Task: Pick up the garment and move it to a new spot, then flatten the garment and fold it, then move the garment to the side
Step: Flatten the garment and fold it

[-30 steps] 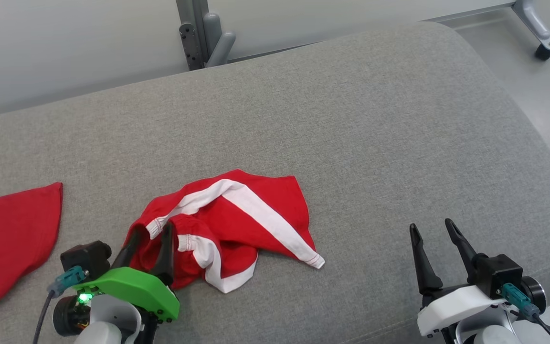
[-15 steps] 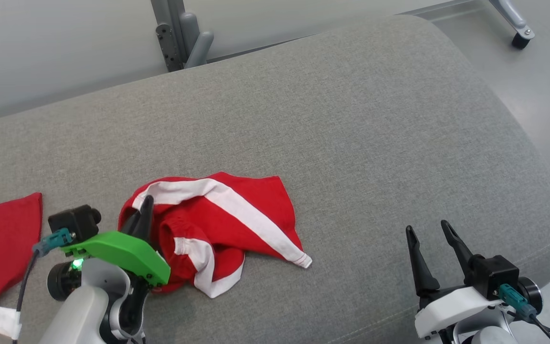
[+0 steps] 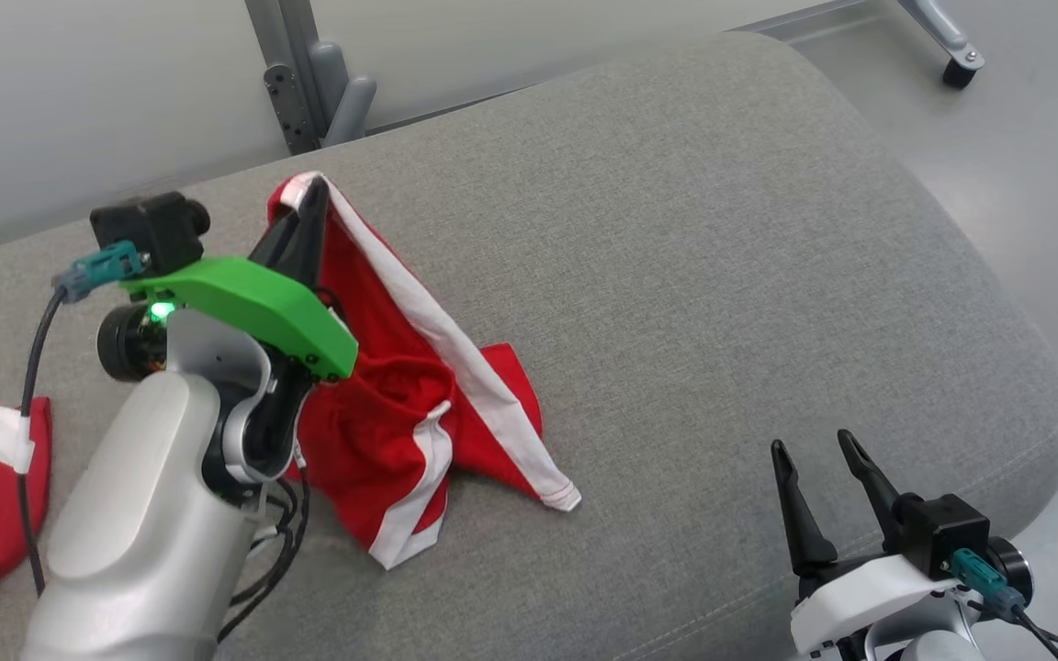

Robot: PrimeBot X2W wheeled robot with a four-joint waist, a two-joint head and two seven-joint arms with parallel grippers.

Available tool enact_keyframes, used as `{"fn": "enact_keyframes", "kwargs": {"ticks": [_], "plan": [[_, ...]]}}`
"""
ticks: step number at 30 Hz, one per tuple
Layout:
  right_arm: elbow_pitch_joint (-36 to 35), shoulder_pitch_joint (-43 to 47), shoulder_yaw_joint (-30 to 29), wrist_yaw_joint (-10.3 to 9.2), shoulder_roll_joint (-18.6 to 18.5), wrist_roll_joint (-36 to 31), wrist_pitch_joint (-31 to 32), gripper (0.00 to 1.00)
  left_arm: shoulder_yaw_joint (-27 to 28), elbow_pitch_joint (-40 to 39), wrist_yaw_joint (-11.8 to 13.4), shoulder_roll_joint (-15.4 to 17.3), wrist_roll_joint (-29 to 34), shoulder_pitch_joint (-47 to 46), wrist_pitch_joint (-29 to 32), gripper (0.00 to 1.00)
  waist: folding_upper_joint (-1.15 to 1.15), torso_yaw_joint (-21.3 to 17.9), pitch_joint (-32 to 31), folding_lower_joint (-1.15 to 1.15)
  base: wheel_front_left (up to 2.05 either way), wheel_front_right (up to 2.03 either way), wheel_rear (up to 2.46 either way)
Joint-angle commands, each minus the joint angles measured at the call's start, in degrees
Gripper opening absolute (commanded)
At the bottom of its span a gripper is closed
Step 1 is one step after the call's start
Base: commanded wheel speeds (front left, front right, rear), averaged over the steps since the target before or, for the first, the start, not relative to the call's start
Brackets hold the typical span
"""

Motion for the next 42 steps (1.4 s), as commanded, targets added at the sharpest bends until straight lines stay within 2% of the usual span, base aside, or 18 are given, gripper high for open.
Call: {"fn": "enact_keyframes", "kwargs": {"ticks": [1, 10, 15, 21, 24, 27, 28, 29, 30, 31, 34, 37, 42], "plan": [[0.19, -0.15, 0.07, -0.02, -0.01, 0.6, -0.19, 1.0, -0.12, 0.14, 0.0, -0.11, 0.7, -2.11, -0.16, 0.0, 0.24, -0.4, 0.08, 0.0, 0.0, 0.0, 0.0], [0.58, 0.51, -0.6, -0.02, -0.01, 0.47, -0.19, 1.0, -1.33, -1.17, 0.39, -0.92, 5.24, -12.02, -2.29, 0.0, 0.24, -1.01, -0.49, 0.0, 0.0, 0.0, 0.0], [0.62, 0.74, -0.9, -0.02, -0.01, 0.11, -0.19, 1.0, -2.51, -5.22, 1.0, -0.92, 7.31, -12.05, -3.95, 0.0, 0.24, -0.77, -1.34, 0.0, 0.0, 0.0, 0.0], [0.18, 1.71, -1.55, -0.02, -0.01, 0.24, -0.19, 1.0, -6.08, -16.02, 2.51, 3.27, 7.99, 0.64, -1.15, 0.0, 0.24, 0.26, -1.7, 0.0, 0.0, 0.0, 0.0], [0.18, 2.4, -2.24, -0.02, -0.02, 0.23, -0.19, 1.0, -6.87, -21.59, 4.22, 5.99, 5.84, 11.43, 0.11, 0.0, 0.24, 1.18, -1.63, 0.0, 0.0, 0.0, 0.0], [0.27, 2.73, -2.62, -0.02, -0.02, 0.06, -0.19, 1.0, -6.95, -26.13, 6.43, 7.08, 2.9, 21.83, 0.07, 0.0, 0.24, 2.61, -1.4, 0.0, 0.0, 0.0, 0.0], [0.27, 2.73, -2.62, -0.02, -0.02, 0.06, -0.19, 1.0, -6.95, -26.13, 6.43, 7.08, 2.9, 21.83, 0.07, 0.0, 0.24, 2.61, -1.4, 0.0, 0.0, 0.0, 0.0], [0.38, 2.89, -2.65, -0.02, -0.01, -0.04, -0.19, 1.0, -7.48, -27.48, 7.45, 7.61, 1.27, 27.85, -0.13, 0.0, 0.24, 3.81, -1.23, 0.0, 0.0, 0.0, 0.0], [0.38, 2.89, -2.65, -0.02, -0.01, -0.04, -0.19, 1.0, -7.48, -27.48, 7.45, 7.61, 1.27, 27.85, -0.13, 0.0, 0.24, 3.81, -1.23, 0.0, 0.0, 0.0, 0.0], [0.44, 2.71, -2.27, -0.02, 0.01, -0.23, -0.19, 1.0, -7.88, -27.34, 8.43, 8.35, 1.07, 32.4, -0.68, 0.0, 0.24, 4.91, -1.03, 0.0, 0.0, 0.0, 0.0], [0.46, 2.09, -2.3, -0.02, -0.05, -0.51, -0.19, 1.0, -9.11, -25.54, 8.16, 7.9, -0.75, 37.18, -1.03, 0.0, 0.24, 6.73, -0.72, 0.0, 0.0, 0.0, 0.0], [0.62, 1.55, -2.27, -0.02, -0.03, -0.88, -0.19, 1.0, -10.49, -21.8, 6.8, 6.51, -2.59, 39.78, -1.14, 0.0, 0.24, 8.34, -0.54, 0.0, 0.0, 0.0, 0.0], [0.88, 1.56, -2.19, -0.02, -0.03, -1.63, -0.19, 1.0, -10.12, -13.11, 4.85, 4.26, -4.33, 39.0, -3.35, 0.0, 0.24, 10.54, -0.56, 0.0, 0.0, 0.0, 0.0]]}}
